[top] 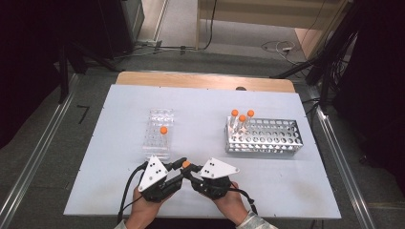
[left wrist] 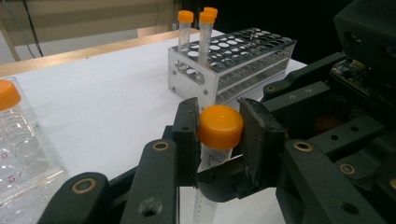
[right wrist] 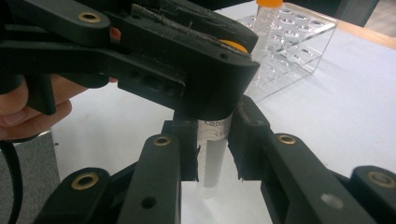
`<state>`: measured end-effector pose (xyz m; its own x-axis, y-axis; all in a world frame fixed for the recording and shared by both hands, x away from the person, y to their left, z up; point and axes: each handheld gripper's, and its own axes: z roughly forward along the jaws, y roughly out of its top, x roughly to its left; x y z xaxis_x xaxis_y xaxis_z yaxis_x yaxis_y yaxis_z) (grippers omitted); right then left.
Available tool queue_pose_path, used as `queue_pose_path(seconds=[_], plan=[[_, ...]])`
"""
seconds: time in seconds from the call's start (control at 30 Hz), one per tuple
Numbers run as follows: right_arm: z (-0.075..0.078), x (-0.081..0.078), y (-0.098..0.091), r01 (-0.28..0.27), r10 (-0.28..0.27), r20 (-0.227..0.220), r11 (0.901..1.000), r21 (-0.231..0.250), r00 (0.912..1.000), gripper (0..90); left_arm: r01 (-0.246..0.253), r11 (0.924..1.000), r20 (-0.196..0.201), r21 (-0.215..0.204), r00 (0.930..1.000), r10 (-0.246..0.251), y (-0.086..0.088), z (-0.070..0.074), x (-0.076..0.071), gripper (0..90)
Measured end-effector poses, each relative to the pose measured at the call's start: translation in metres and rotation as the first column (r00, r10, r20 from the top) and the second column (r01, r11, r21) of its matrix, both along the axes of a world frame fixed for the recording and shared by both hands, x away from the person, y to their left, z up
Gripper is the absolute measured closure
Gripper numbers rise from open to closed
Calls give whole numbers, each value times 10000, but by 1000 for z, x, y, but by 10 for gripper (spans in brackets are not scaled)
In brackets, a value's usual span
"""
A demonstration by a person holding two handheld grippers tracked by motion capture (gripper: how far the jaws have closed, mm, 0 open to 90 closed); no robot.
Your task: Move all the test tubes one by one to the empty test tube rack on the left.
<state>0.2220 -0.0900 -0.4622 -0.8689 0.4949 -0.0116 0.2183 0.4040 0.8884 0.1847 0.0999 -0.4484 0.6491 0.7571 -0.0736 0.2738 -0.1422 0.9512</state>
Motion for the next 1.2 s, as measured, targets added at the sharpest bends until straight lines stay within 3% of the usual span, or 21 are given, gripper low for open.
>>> queue_pose_path(seconds=[0.2, 0.33, 0.43, 0.53, 0.87, 1.2], plan=[[0, 0, 0, -23, 23, -17, 10000, 0, 10000, 708, -48, 10000, -17, -5, 10000, 48, 1, 0, 0, 698], [1, 1, -1, -236, 236, -98, 9997, 33, 9997, 515, -152, 9998, 3, -96, 9999, 152, 4, 3, 1, 700], [2, 3, -2, -62, 61, -208, 10000, -62, 9998, 362, -253, 9996, 13, -111, 9997, 253, 8, 5, 2, 700], [2, 7, -6, 152, -152, -432, 9999, 8, 9990, 311, -303, 9991, 24, -299, 9995, 304, 14, 9, 3, 700], [7, 18, -38, 976, -969, -442, 9951, 143, 9943, 285, -1005, 9925, 18, -693, 9949, 1008, 42, 27, 9, 701], [12, 23, -72, 1831, -1812, -519, 9825, 335, 9821, 277, -1703, 9813, 42, -902, 9852, 1713, 70, 45, 20, 701]])
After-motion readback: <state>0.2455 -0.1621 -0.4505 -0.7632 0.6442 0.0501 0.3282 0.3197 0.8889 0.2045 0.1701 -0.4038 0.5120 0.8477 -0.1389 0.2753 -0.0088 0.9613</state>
